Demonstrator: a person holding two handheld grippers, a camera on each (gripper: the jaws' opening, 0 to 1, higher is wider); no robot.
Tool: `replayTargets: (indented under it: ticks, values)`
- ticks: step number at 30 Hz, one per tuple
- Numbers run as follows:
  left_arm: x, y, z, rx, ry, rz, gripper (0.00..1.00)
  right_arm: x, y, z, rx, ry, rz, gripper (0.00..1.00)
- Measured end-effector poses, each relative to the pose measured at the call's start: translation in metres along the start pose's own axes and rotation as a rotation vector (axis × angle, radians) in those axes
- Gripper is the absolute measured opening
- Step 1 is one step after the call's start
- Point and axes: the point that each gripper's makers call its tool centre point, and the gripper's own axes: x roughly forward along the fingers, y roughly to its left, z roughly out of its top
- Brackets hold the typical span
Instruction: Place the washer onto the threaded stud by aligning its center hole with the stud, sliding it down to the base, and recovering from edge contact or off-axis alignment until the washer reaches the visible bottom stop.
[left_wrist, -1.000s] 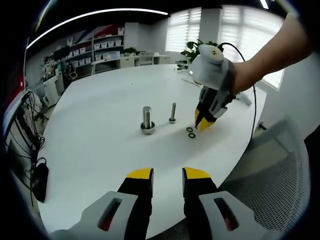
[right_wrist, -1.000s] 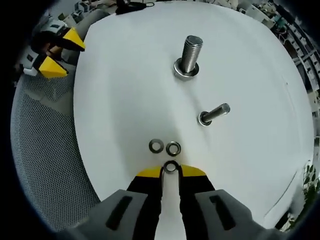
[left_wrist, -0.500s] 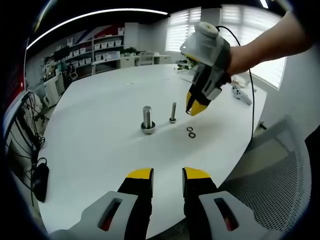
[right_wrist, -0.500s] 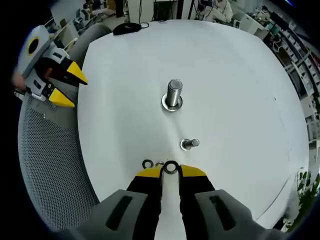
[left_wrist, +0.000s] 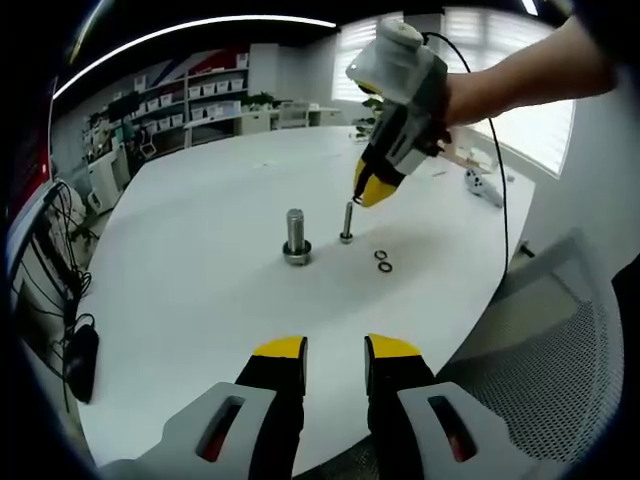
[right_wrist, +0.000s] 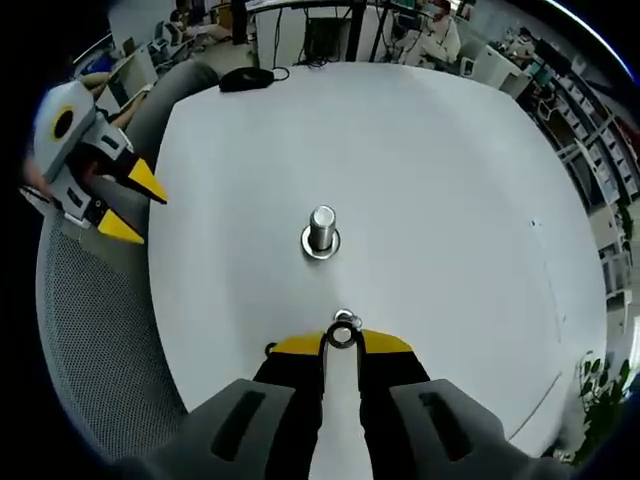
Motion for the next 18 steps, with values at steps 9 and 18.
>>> replayTargets:
  ticks: [9, 18]
  values:
    - [0.001, 0.001, -0.002, -0.001, 0.008, 0.004, 0.21, 0.006, -0.008, 0.002, 0.007, 0.003, -0.007, 0.14]
    - [0.0, 0.0, -0.001, 0.001, 0.008, 0.003, 0.21, 0.012, -0.009, 0.0, 0.01, 0.016, 0.002, 0.14]
